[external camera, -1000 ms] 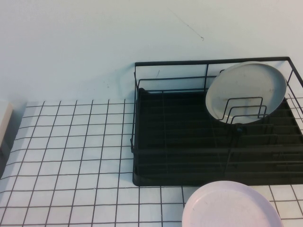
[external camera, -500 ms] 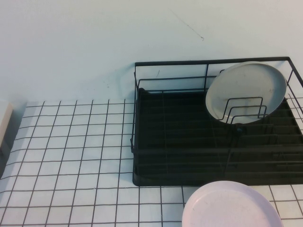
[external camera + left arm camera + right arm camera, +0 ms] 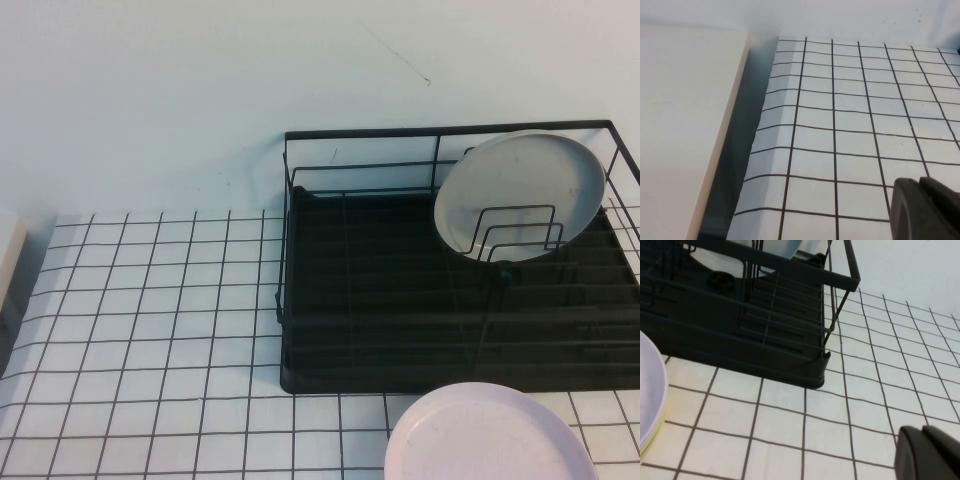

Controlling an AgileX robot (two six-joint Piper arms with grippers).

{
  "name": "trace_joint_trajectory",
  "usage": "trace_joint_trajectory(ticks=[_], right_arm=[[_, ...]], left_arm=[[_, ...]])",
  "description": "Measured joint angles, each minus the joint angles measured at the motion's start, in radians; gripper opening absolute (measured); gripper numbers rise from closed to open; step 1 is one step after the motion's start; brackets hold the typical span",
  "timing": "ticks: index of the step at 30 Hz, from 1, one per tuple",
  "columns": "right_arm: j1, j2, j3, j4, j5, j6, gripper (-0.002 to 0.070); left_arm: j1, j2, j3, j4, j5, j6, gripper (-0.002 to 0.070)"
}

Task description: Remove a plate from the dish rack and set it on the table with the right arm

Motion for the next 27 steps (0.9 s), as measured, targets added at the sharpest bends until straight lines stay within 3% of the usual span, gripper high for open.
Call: trace_joint_trajectory(ticks=[27], right_arm=[[0.0,0.0,0.0,0.0,0.0,0.015,-0.0002]], left_arm=[[0.0,0.0,0.0,0.0,0.0,0.0,-0.0003]])
